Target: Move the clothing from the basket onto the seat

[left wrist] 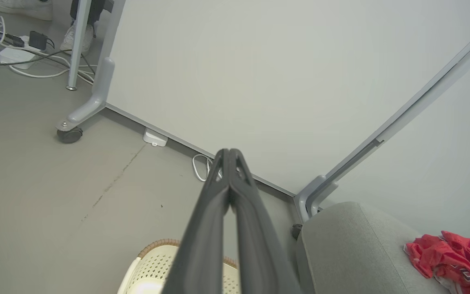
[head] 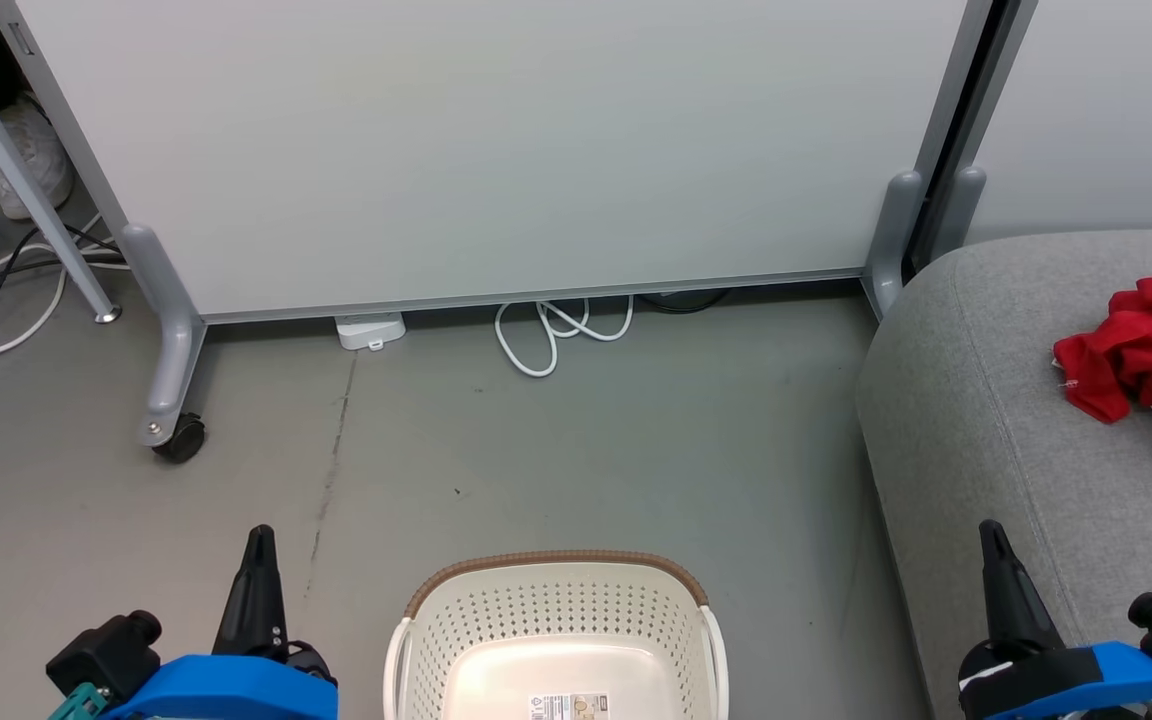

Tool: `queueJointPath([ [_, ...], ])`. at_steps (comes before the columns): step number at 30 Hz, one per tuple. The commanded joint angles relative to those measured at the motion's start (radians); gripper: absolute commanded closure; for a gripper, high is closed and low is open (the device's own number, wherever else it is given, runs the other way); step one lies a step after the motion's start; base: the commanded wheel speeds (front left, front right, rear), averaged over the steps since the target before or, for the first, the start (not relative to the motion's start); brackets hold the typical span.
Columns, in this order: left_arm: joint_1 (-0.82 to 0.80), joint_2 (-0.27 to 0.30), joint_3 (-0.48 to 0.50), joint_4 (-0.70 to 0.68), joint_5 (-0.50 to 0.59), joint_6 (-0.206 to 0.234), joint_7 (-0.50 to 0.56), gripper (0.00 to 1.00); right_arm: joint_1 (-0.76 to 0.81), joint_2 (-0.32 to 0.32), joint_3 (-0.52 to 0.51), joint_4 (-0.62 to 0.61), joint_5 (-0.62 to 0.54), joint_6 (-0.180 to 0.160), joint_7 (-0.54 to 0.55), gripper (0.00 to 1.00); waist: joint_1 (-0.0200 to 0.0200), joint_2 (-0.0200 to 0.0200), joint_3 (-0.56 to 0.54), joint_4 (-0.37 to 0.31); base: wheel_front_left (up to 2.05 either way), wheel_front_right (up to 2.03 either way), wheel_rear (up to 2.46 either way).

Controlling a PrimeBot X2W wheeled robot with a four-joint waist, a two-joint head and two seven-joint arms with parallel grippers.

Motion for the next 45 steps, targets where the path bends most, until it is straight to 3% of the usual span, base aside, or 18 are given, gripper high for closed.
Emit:
queueJointPath([
  [1,-0.037,0.002,0.011,-0.018,-0.037,-0.003,0.007,1.0,-0.033,-0.003,-0.004,-0.017,0.039,0.0,0.008,1.0,-0.0001,0.0,0.0,-0.001,0.0,0.0,0.0],
  [45,-0.077,0.002,0.072,-0.032,-0.569,-0.007,0.142,1.0,-0.074,-0.005,-0.025,-0.026,0.561,0.0,0.142,1.0,-0.0001,0.0,0.002,-0.031,0.0,0.0,0.0],
])
